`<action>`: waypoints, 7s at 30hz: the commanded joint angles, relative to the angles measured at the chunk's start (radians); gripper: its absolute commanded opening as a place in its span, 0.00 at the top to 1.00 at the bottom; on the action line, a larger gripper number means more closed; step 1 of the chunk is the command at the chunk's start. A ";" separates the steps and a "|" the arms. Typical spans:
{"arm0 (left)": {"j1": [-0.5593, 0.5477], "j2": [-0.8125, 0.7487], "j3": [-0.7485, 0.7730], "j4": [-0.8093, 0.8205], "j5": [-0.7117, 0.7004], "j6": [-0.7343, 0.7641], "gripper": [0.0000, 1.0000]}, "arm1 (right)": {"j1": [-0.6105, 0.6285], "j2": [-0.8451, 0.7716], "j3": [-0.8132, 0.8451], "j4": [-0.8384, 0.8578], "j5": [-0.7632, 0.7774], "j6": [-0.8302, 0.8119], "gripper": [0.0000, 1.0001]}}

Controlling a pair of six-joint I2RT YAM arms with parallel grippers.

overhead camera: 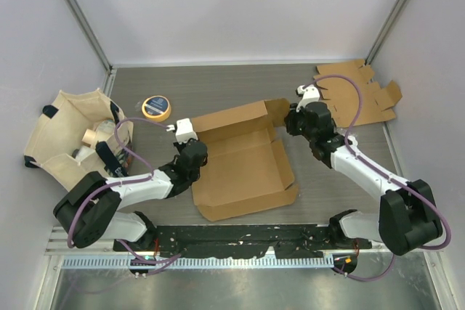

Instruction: Fold the paper box

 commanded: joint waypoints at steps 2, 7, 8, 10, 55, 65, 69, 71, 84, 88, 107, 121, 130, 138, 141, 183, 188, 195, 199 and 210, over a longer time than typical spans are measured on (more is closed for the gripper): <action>-0.002 -0.016 0.006 -0.021 0.041 0.050 1.00 | 0.090 -0.012 0.083 0.048 0.007 0.088 0.97; -0.001 -0.017 0.023 -0.024 0.061 0.056 1.00 | 0.160 -0.074 0.068 -0.015 0.089 0.436 0.99; -0.002 -0.014 0.026 -0.025 0.064 0.057 1.00 | 0.171 -0.076 0.072 -0.034 0.119 0.487 0.99; -0.002 -0.001 0.035 -0.025 0.069 0.057 1.00 | 0.199 -0.065 0.080 -0.068 0.149 0.559 0.99; -0.096 -0.375 -0.046 -0.054 0.706 -0.191 0.52 | 0.351 0.122 0.242 -0.269 0.584 0.753 0.96; -0.185 0.258 0.153 0.412 0.531 -0.174 0.73 | 0.378 0.172 0.276 -0.304 0.595 0.753 0.96; -0.185 0.384 0.167 0.455 0.485 -0.260 0.78 | 0.383 0.186 0.302 -0.346 0.603 0.769 0.96; -0.185 0.421 0.147 0.432 0.440 -0.314 0.80 | 0.383 0.186 0.299 -0.337 0.610 0.763 0.96; -0.176 0.558 0.072 0.490 0.449 -0.434 0.86 | 0.383 0.307 0.446 -0.409 0.549 0.936 0.92; -0.167 0.569 0.066 0.507 0.461 -0.438 0.87 | 0.389 0.386 0.471 -0.377 0.465 0.987 0.79; -0.139 0.621 0.046 0.604 0.521 -0.467 0.87 | 0.160 0.390 0.273 0.232 -0.475 0.184 0.25; -0.130 0.635 0.051 0.598 0.543 -0.490 0.88 | 0.173 -0.001 0.134 -0.294 -0.247 0.193 0.23; -0.128 0.619 0.057 0.575 0.552 -0.486 0.88 | 0.167 -0.110 -0.102 0.043 0.026 0.102 0.26; -0.130 0.621 0.061 0.574 0.563 -0.483 0.88 | 0.128 0.181 -0.123 0.514 -0.120 -0.126 0.28; -0.128 0.625 0.055 0.593 0.563 -0.484 0.89 | 0.128 0.249 -0.083 0.579 -0.183 -0.175 0.29; -0.156 0.420 -0.107 0.717 0.443 -0.359 0.72 | 0.388 0.674 0.100 1.079 0.562 -0.318 0.99; -0.173 0.081 -0.118 0.518 0.474 -0.173 0.53 | 0.293 0.498 -0.029 0.958 0.238 -0.245 0.99; -0.183 -0.576 -0.184 -0.062 0.271 -0.044 0.53 | 0.141 0.318 -0.110 0.783 -0.090 -0.209 0.99; -0.186 -0.776 -0.179 -0.267 0.230 0.008 0.53 | 0.096 0.291 -0.127 0.756 -0.178 -0.189 0.99; -0.186 -0.696 -0.054 -0.527 0.102 -0.001 0.34 | 0.088 0.303 -0.144 0.766 -0.181 -0.114 0.99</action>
